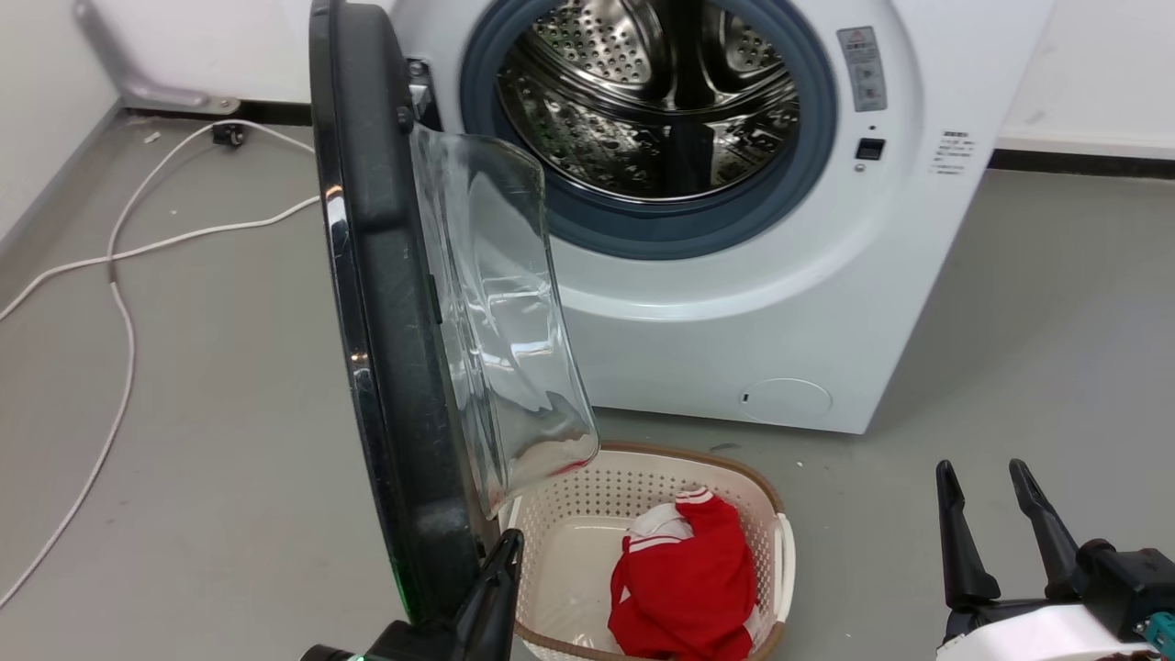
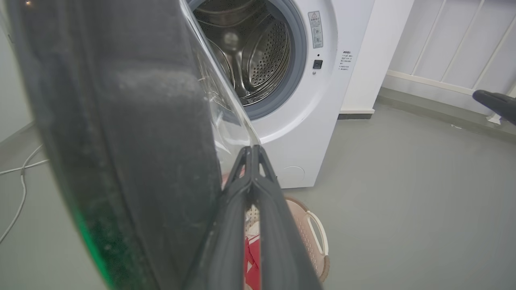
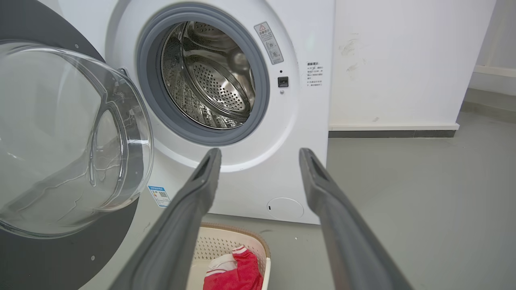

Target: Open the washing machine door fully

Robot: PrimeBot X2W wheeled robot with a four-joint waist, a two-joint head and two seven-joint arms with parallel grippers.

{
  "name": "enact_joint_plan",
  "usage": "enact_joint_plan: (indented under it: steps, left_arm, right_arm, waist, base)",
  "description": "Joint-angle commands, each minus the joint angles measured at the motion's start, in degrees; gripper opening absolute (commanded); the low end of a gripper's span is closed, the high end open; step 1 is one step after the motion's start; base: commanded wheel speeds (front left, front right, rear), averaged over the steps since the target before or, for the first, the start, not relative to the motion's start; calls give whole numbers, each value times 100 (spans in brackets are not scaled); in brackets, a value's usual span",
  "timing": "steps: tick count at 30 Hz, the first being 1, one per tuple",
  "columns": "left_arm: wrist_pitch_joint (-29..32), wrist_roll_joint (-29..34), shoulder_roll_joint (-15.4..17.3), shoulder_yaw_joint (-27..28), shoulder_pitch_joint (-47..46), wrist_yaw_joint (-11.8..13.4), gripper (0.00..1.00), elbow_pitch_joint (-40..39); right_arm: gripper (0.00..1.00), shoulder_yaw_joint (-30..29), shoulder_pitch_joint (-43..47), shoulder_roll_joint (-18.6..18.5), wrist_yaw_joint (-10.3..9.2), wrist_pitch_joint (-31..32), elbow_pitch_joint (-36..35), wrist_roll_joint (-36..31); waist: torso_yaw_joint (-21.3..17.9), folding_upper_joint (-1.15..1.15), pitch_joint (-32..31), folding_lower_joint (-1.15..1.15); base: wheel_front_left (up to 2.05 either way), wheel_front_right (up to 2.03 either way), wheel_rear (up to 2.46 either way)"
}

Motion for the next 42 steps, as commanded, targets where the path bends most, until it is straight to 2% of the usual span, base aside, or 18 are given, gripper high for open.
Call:
enact_joint_plan:
  steps: [1,13,25,31,35,42]
  left_arm:
    - [8,8,79,90,86,78,0,-49]
    - [55,-29,450,622,290,401,0,-352]
    - [-232,-448,684,1648,162,770,0,-98]
    - [-493,-897,838,2267,-235,594,0,477]
    - [-586,-1077,878,2490,-484,460,0,809]
    - [-685,-1212,1031,2965,-1024,229,0,1518]
  right_arm:
    - [100,-3,82,14,-2,-15,-7,55]
    - [100,-30,73,13,-3,-59,11,79]
    - [100,-1,-88,13,-2,9,31,-48]
    - [100,-55,-163,12,-2,106,-28,-112]
    - [100,-67,-193,12,-3,144,-68,-130]
    - [100,-79,-292,13,-2,210,-133,-182]
  waist:
    - [147,0,11,0]
    - [766,0,80,0]
    - [842,0,230,0]
    - [777,0,364,0]
    - [739,0,434,0]
    - [634,0,598,0]
  base:
    - [0,0,0]
    - [0,0,0]
    - [0,0,0]
    - [0,0,0]
    - [0,0,0]
    - [0,0,0]
